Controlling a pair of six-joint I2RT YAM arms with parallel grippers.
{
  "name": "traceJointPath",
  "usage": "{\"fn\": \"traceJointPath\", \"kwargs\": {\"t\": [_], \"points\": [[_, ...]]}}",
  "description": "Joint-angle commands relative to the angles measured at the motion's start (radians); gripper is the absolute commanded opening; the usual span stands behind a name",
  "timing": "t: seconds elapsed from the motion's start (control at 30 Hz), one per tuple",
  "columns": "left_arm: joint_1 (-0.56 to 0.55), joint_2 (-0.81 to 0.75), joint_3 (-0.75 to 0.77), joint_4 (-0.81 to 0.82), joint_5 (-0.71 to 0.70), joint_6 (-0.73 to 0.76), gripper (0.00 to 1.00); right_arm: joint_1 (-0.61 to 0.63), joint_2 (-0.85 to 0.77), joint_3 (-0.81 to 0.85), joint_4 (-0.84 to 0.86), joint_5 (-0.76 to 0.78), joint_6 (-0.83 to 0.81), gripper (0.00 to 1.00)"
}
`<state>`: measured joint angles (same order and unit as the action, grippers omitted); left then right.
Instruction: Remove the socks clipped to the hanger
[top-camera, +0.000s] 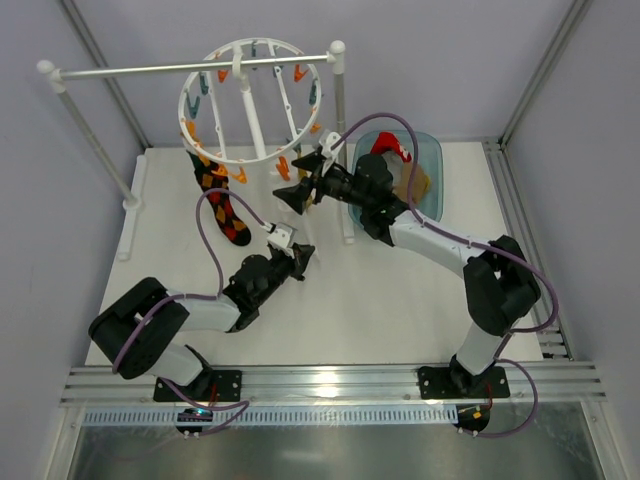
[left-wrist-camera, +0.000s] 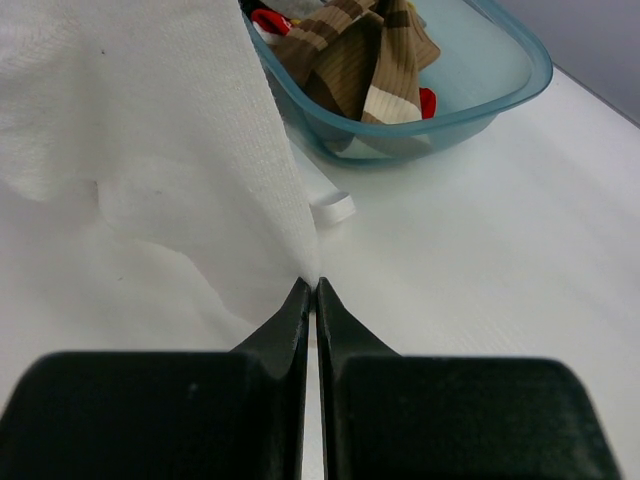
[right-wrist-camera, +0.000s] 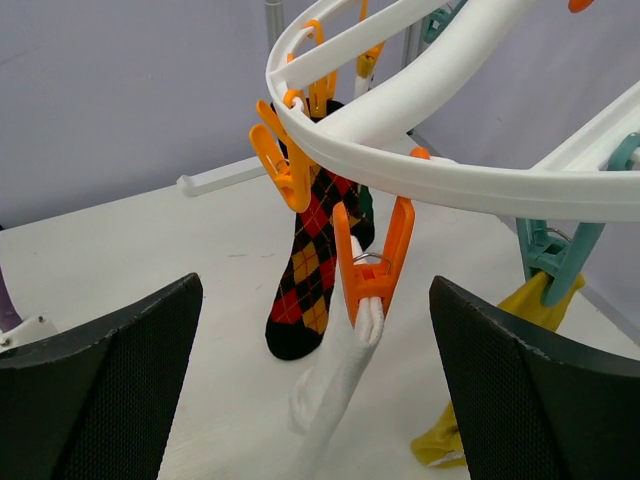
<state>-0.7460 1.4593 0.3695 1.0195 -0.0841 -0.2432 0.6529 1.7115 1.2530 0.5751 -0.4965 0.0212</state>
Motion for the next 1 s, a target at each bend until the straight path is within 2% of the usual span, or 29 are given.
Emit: {"fn": "traceJointPath", "kwargs": {"t": [0.0,0.13,0.23,0.43,0.63,0.97], "points": [[-0.006,-0.001,-0.001,0.016,0.012,0.016,0.00,0.007,0.025,0.055,0.089,0.007,0.000,0.94],[-0.004,0.004,0.000,0.017,0.018,0.016,0.00,0.007,0.050,0.074,0.101,0.004,0.006,0.91],[-0.004,0.010,0.003,0.019,0.020,0.016,0.00,0.005,0.050,0.056,0.152,0.004,0.022,0.80],[-0.004,0.029,0.013,0.019,0.029,0.013,0.00,0.007,0.045,0.011,0.259,0.004,0.054,0.70],[-0.004,0.036,0.016,0.019,0.033,0.012,0.00,0.005,0.069,0.040,0.241,0.009,0.063,0.68],[-0.006,0.044,0.019,0.021,0.040,0.013,0.00,0.008,0.105,0.085,0.216,0.015,0.066,0.60]]}}
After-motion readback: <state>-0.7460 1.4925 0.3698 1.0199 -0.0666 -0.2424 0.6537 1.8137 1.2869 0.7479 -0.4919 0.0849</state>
